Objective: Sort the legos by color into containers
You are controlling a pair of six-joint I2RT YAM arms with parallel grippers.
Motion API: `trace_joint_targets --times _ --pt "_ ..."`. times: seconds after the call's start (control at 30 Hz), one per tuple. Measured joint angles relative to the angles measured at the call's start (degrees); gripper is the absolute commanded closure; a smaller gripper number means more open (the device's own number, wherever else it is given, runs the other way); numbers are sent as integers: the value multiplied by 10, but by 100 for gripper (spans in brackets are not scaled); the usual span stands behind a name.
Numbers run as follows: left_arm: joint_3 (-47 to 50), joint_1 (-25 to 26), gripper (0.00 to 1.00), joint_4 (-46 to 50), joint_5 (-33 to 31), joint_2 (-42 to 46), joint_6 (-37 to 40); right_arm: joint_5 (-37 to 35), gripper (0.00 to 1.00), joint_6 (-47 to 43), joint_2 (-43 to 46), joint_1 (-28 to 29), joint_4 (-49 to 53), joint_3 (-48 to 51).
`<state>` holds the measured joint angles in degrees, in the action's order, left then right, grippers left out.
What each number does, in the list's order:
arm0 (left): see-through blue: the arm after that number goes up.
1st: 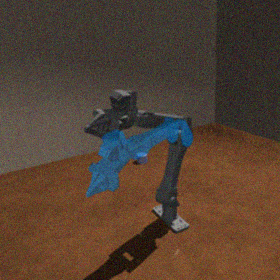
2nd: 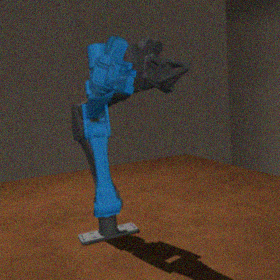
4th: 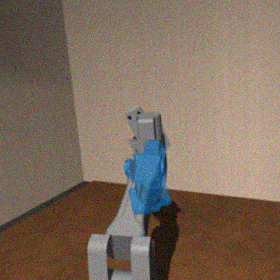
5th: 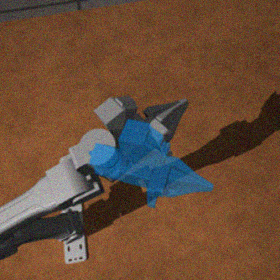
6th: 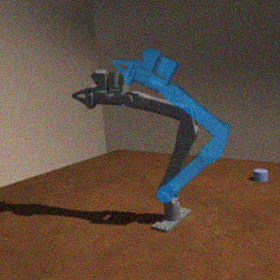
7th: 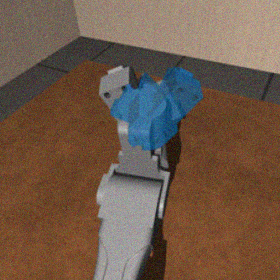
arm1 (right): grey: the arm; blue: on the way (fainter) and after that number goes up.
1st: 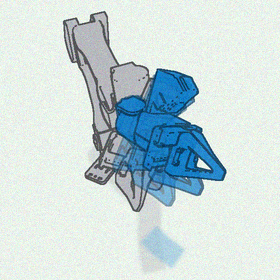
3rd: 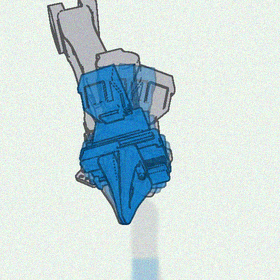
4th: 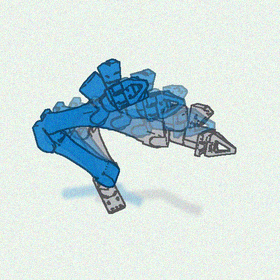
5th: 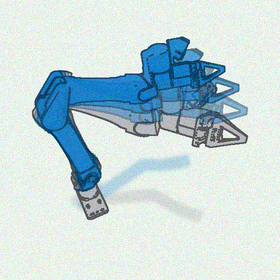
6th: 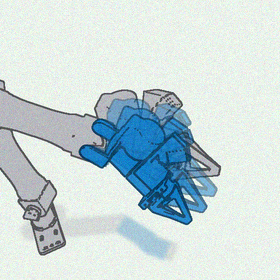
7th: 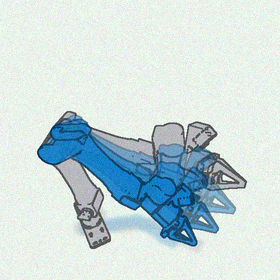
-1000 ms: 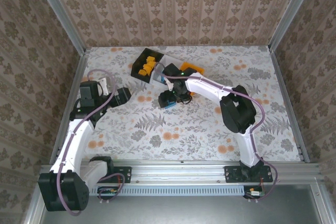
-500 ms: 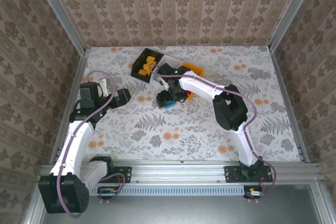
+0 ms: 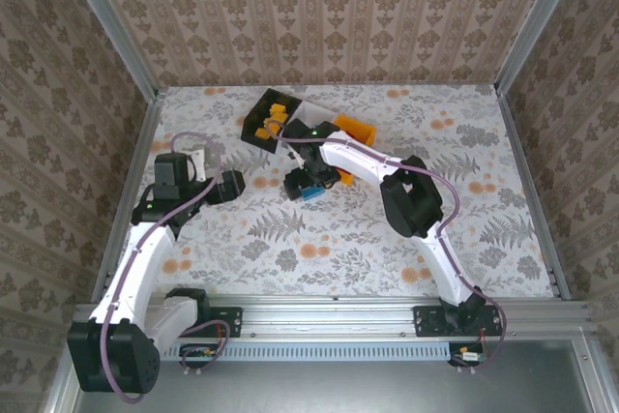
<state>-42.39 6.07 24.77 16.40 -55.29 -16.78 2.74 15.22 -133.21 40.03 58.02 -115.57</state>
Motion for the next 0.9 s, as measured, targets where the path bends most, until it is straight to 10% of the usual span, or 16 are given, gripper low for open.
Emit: trace_joint_targets --times 0.9 --pt "-5 30 0 14 -28 -2 34 -54 27 2 -58 7 53 -62"
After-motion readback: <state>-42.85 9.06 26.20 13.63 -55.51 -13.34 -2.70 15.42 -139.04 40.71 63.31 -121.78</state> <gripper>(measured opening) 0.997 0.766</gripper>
